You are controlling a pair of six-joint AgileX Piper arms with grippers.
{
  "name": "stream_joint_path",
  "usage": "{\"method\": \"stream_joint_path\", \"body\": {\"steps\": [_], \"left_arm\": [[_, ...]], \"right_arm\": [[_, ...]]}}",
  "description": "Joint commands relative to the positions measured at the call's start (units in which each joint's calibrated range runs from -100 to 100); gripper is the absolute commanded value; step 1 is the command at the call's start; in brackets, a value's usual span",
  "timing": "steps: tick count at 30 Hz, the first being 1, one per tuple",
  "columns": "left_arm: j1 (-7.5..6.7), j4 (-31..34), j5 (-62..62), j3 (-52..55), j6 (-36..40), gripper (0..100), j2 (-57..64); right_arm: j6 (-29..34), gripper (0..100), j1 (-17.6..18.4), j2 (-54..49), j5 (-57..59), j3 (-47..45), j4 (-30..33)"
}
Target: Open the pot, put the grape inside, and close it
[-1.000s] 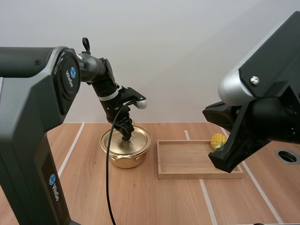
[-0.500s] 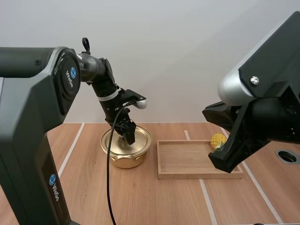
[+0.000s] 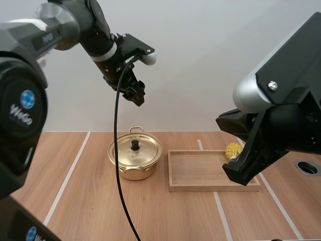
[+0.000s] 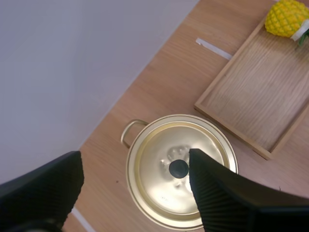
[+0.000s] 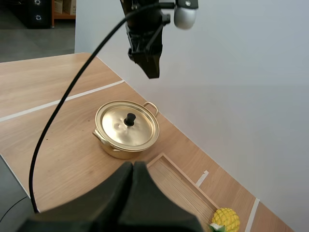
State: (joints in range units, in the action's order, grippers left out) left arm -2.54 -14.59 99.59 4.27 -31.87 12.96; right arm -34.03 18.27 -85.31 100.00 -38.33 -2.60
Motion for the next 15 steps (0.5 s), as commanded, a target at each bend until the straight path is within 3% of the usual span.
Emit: {"method": "stream_joint_path", "body": {"steps": [1, 10, 15], "left_arm": [[0.11, 1.2, 0.4, -1.6, 2.1, 100, 5.9], [0.11, 5.5, 0.4, -1.7, 8.0, 100, 23.2], [0.11, 5.7, 0.4, -1.7, 12.4, 100, 32.0]], "right_arm": [[-0.2, 0, -0.2, -0.6, 0.0, -0.2, -0.1], [0.8, 0, -0.2, -0.6, 0.0, -0.2, -0.1], [5.0, 0, -0.2, -0.6, 0.0, -0.2, -0.1]]}}
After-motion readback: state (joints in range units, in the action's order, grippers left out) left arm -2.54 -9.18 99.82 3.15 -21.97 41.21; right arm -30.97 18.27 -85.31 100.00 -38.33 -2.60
